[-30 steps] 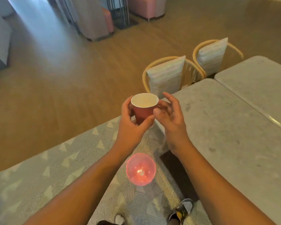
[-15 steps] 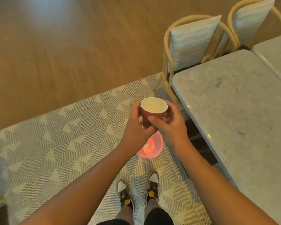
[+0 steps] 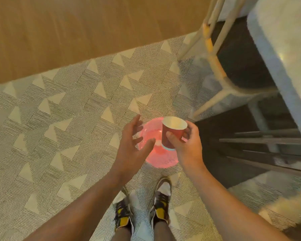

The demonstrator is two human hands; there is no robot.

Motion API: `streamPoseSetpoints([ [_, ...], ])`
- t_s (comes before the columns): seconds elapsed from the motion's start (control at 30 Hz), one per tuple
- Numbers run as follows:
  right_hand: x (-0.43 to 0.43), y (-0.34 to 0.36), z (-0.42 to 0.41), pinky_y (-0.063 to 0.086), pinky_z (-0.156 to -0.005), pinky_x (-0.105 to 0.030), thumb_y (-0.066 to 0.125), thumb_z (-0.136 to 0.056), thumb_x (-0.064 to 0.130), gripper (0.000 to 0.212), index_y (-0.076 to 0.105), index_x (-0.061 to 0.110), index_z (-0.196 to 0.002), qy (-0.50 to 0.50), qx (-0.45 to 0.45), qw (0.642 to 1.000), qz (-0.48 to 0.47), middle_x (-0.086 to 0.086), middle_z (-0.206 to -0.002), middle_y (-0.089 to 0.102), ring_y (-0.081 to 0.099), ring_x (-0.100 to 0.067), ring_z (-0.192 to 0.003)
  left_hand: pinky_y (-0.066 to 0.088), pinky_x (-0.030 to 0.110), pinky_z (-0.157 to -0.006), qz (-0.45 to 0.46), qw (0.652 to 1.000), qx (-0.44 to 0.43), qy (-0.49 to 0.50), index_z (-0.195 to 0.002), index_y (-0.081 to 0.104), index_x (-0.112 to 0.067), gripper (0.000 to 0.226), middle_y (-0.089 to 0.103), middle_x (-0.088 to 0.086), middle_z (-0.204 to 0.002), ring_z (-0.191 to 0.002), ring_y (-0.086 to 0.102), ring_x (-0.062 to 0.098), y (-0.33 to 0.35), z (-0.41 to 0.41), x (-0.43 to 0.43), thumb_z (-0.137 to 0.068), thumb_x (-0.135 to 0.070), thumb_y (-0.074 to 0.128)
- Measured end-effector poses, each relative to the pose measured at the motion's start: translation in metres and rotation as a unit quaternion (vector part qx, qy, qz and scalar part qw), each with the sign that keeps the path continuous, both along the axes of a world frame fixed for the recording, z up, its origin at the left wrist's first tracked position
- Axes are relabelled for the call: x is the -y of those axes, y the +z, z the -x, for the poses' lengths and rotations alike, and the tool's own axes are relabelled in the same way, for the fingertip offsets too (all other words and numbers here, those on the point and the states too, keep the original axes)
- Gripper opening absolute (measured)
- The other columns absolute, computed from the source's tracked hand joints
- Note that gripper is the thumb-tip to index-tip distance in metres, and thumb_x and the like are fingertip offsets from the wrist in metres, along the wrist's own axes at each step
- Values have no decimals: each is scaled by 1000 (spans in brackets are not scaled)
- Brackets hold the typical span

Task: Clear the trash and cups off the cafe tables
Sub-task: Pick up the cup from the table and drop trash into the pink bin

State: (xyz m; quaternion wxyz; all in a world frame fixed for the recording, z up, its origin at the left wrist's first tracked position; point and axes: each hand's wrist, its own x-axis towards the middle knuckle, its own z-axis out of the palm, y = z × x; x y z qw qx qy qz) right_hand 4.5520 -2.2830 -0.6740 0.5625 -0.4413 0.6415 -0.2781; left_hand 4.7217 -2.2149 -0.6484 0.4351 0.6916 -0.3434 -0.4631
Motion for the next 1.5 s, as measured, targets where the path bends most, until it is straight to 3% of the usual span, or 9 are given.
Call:
streamPoseSetpoints([
  [0.1, -2, -84, 2, 48, -77, 0, 89, -85, 22, 80, 41, 35, -147, 12, -38, 999, -28, 28, -122, 56, 58, 24, -103, 52, 29, -109, -8, 1000, -4, 15, -160, 35, -27, 76, 51, -5, -150, -136, 53, 1, -72, 6, 5, -96, -16, 75],
  [0.27, -2, -204, 5, 47, -112, -35, 85, -89, 28, 81, 39, 25, -156, 61, -103, 991, -53, 7, -142, 60, 57, -14, -129, 53, 34, -110, -12, 999, 1, 31, -156, 40, -25, 64, 52, -4, -148, -135, 54, 4, -170, 13, 8, -100, -16, 70],
  [0.47, 0, -337, -8, 58, -89, -38, 88, -85, 20, 58, 52, 17, -131, 104, -183, 972, -102, -2, -110, 70, 68, -27, -107, 51, 20, -105, -5, 1000, 14, 24, -151, 45, -27, 59, 55, -8, -145, -133, 53, -2, -251, 6, 3, -95, -31, 64],
  [0.57, 6, -384, -17, 57, -93, -40, 82, -88, 18, 56, 53, 8, -134, 146, -218, 959, -106, -9, -114, 64, 67, -30, -104, 50, 15, -102, 9, 999, 22, 26, -150, 46, -28, 57, 55, -11, -144, -132, 53, -5, -274, -1, 8, -95, -30, 62],
  [0.73, 21, -428, -30, 53, -106, -46, 79, -90, 40, 75, 43, 7, -148, 192, -307, 920, -152, -17, -142, 57, 58, -37, -130, 50, 21, -106, 33, 999, 35, 21, -146, 46, -30, 52, 55, -10, -145, -135, 53, 2, -294, -4, 19, -97, -27, 61],
  [0.97, 23, -448, -22, 49, -109, -51, 76, -95, 34, 81, 30, 5, -154, 228, -315, 906, -170, -23, -146, 45, 51, -45, -134, 52, 40, -110, 45, 998, 31, 19, -143, 52, -26, 48, 58, -7, -142, -134, 56, 7, -303, -1, 31, -96, -22, 62],
  [1.13, 28, -441, -22, 44, -112, -50, 78, -91, 39, 94, 21, 15, -162, 219, -307, 907, -187, -19, -155, 37, 43, -42, -141, 51, 39, -110, 49, 998, 30, 14, -143, 51, -29, 47, 58, -8, -143, -135, 56, 9, -299, 3, 33, -97, -24, 62],
  [1.27, 23, -402, -24, 44, -115, -48, 71, -97, 41, 70, 38, 25, -157, 166, -265, 942, -124, -11, -152, 43, 46, -35, -140, 51, 38, -111, 39, 999, 23, 24, -147, 51, -19, 50, 57, -4, -145, -135, 55, 9, -283, 9, 29, -97, -23, 60],
  [1.5, -4, -254, -16, 42, -100, -11, 68, -98, 40, 41, 61, 37, -138, 54, -34, 998, 19, 10, -145, 57, 53, 3, -127, 51, 28, -108, 33, 998, -4, 48, -148, 50, -19, 51, 56, -6, -146, -133, 54, 1, -204, 22, 17, -98, -28, 58],
])
